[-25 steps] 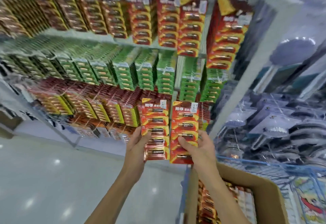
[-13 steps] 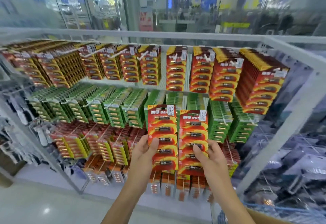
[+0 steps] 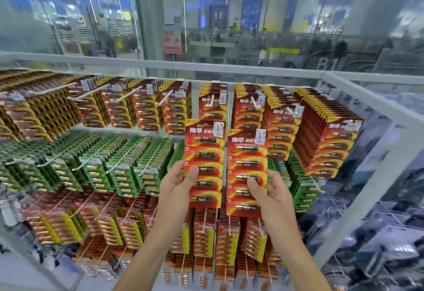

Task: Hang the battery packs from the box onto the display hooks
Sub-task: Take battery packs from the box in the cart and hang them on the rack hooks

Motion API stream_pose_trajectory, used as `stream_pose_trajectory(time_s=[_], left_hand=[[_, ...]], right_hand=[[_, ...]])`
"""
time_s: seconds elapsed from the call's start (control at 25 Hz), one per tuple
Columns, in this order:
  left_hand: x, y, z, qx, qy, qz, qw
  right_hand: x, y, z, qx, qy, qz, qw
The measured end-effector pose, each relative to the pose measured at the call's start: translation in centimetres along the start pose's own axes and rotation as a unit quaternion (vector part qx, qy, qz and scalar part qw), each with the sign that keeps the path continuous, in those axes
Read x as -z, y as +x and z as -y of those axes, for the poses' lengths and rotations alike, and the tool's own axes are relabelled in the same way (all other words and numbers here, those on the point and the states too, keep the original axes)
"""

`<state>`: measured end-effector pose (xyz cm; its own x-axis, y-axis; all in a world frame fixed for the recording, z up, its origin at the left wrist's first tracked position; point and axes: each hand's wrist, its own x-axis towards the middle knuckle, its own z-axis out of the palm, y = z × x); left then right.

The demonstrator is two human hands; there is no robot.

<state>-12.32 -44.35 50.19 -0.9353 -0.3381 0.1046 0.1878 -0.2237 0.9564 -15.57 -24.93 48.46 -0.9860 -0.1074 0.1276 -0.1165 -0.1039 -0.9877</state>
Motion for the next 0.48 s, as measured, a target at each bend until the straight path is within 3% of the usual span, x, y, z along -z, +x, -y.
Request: stream_pose_trajectory(time_s=[0.24,0.48], left_hand=[[-2.2,4.0,-0.9,-0.046,0.023,0.008,0.999],[-2.0,6.1,-0.4,-0.032,0.022,-0.011,0.999]], right_hand=[[1.7,3.6,2.4,0.029,0.021,-0.010,0.999],[0.8,5.3,2.5,0.039,0.031,-0.042,0.998]])
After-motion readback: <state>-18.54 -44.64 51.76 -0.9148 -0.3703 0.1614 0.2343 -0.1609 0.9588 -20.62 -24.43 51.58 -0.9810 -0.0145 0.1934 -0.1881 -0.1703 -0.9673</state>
